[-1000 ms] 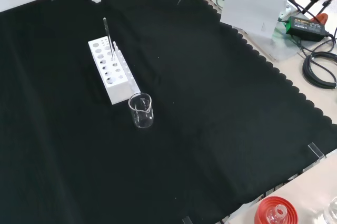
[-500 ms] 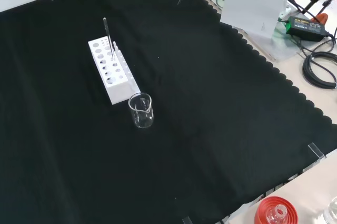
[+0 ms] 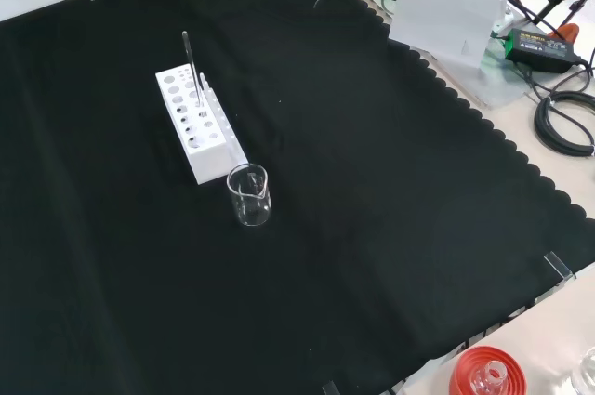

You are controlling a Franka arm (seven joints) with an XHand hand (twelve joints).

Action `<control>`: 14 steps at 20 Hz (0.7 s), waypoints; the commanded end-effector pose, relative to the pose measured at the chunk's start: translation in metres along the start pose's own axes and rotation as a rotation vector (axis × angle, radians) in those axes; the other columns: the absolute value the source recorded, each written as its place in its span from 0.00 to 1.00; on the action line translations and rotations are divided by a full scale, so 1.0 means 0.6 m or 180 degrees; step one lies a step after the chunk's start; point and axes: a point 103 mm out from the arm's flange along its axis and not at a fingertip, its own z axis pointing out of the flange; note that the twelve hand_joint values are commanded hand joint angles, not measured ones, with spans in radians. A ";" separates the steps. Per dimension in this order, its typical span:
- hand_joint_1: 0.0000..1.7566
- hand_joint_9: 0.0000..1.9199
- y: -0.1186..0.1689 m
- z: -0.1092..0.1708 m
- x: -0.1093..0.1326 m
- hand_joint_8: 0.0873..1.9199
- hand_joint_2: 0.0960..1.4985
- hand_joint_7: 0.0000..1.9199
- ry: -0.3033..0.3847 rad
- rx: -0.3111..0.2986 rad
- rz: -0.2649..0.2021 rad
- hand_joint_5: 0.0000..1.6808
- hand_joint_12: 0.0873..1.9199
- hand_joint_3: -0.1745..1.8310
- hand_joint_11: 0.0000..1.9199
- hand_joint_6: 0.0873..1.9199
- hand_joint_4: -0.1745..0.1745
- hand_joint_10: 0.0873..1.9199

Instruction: Put the glass rod back on the white test tube rack.

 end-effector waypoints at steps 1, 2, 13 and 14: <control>0.73 1.00 0.001 0.000 0.003 0.34 0.27 0.52 -0.0012 0.0002 0.0017 0.51 0.19 0.51 1.00 0.39 0.00 0.02; 0.73 1.00 0.001 0.000 0.003 0.34 0.27 0.52 -0.0019 0.0006 0.0021 0.51 0.19 0.51 1.00 0.39 0.00 0.02; 0.73 1.00 -0.006 0.002 0.000 0.34 0.28 0.52 0.0009 -0.0039 0.0010 0.51 0.19 0.51 1.00 0.39 0.00 0.02; 0.73 1.00 -0.010 0.003 -0.002 0.34 0.28 0.52 0.0016 -0.0050 0.0009 0.51 0.19 0.51 1.00 0.39 0.00 0.02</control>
